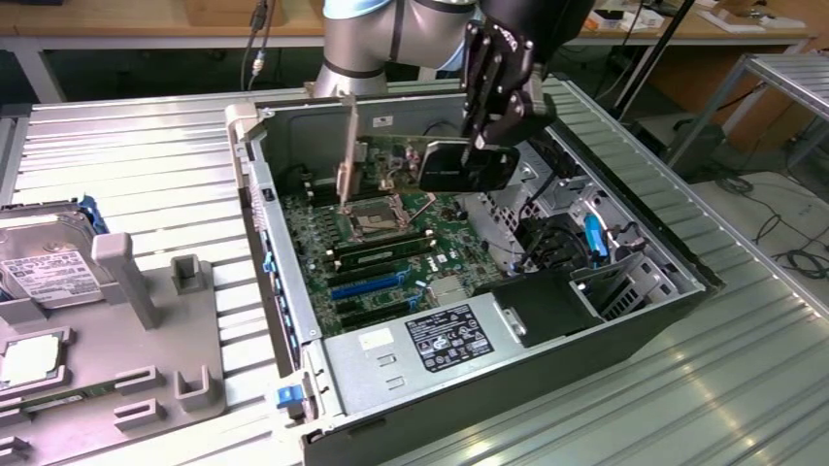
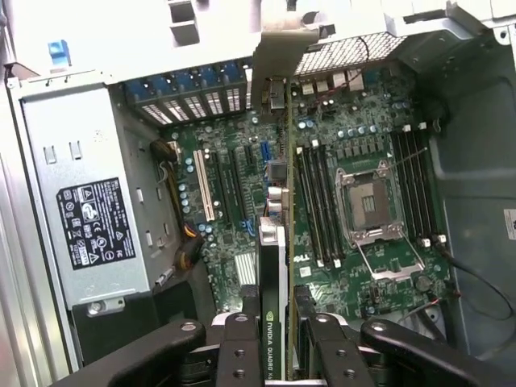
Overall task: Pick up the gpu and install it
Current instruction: 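Insert the gpu into the slot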
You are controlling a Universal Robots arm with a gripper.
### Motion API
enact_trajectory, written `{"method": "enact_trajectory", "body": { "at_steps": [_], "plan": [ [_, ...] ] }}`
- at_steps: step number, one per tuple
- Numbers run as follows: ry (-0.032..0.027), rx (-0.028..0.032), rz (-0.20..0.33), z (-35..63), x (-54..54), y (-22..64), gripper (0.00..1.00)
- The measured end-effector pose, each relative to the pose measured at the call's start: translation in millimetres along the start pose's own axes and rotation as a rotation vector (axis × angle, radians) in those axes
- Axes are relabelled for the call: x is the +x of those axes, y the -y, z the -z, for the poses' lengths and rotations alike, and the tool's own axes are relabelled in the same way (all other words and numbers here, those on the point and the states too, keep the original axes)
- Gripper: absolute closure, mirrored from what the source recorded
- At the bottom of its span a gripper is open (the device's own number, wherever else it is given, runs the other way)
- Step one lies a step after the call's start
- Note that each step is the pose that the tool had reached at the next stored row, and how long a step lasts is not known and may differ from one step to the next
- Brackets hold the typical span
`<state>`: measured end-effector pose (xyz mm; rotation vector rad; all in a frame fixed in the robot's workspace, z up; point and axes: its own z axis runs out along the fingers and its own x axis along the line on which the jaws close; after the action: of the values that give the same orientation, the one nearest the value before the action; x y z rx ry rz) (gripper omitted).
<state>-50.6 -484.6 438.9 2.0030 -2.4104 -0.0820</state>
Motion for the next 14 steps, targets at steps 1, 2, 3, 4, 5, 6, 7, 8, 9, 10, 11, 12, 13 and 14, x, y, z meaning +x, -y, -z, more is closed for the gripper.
{"method": "enact_trajectory", "body": {
  "at_steps": [1, 2, 3, 4, 5, 6, 7, 8, 9, 10, 11, 12, 13, 14],
  "plan": [
    [-0.0004, -0.0002, 0.008, 0.0, -0.1, 0.2, 0.73],
    [-0.0009, -0.0005, 0.018, 0.1, -0.1, 0.6, 0.73],
    [-0.0011, -0.0007, 0.026, 0.0, -0.1, 0.8, 0.73],
    [-0.0015, -0.0010, 0.036, 0.0, -0.2, 1.1, 0.73],
    [-0.0020, -0.0013, 0.044, 0.0, -0.3, 1.4, 0.73],
    [-0.0025, -0.0016, 0.055, 0.1, -0.3, 1.7, 0.73],
    [-0.0031, -0.0019, 0.068, 0.1, -0.4, 2.0, 0.73],
    [-0.0047, -0.0030, 0.105, 0.1, -0.6, 3.1, 0.73],
    [-0.0053, -0.0033, 0.117, 0.2, -0.6, 3.4, 0.73],
    [-0.0057, -0.0036, 0.127, 0.1, -0.7, 3.7, 0.73],
    [-0.0061, -0.0038, 0.135, 0.2, -0.7, 3.9, 0.73],
    [-0.0065, -0.0041, 0.145, 0.2, -0.8, 4.2, 0.73],
    [-0.0066, -0.0042, 0.148, 0.2, -0.8, 4.2, 0.73],
    [-0.0066, -0.0042, 0.148, 0.2, -0.8, 4.2, 0.73]
  ]
}}
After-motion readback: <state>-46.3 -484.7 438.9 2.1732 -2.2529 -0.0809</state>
